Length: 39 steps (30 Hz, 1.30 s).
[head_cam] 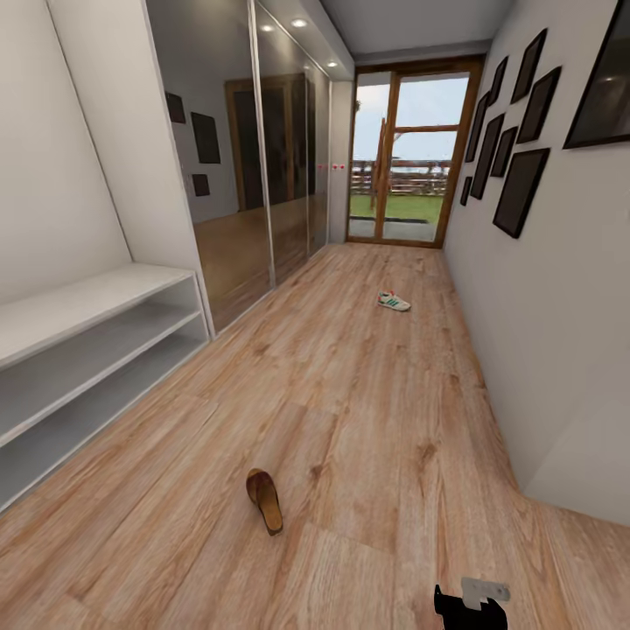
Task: Pick up the two gym shoes and the two sandals from the corridor floor and place them onto the hallstand (shoe rack) in the corridor, making sure they are on the rack and not on the floor. Arrange them so the two gym shoes are next to each other and the two sandals are next to each other.
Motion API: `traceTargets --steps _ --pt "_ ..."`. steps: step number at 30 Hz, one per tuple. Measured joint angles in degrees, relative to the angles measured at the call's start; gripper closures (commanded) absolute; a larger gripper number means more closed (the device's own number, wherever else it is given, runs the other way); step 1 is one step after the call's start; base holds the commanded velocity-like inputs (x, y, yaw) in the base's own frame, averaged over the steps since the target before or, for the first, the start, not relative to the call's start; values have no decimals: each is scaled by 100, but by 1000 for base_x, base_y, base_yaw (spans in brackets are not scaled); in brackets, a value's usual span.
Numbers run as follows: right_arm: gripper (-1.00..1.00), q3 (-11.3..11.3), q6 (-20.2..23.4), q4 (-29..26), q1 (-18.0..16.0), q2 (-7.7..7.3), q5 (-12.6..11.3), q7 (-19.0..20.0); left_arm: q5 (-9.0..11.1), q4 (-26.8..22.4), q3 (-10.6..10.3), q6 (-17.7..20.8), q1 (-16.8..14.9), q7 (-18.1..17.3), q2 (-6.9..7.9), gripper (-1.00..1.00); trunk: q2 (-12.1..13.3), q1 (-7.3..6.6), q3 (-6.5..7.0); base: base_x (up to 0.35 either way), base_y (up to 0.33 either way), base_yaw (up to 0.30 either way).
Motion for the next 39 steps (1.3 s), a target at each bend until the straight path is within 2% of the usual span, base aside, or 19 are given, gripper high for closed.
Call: traceTargets --steps 10,17,25,39 --pt "-100 0 3 -1 0 -7 5 9 0 0 2 0 0 0 0 -100 0 0 0 143 -246 0" --pt "-100 14 -4 -6 1 -5 13 19 -4 64 135 -192 -5 -6 0 -100 0 2 0 0 0 0" --pt "-100 27 -6 -9 1 20 15 29 -4 37 17 -217 -7 -6 0 -100 0 2 0 0 0 0" --pt "-100 31 1 -10 1 17 8 24 1 33 0 -252 -7 -6 0 -100 0 2 0 0 0 1"
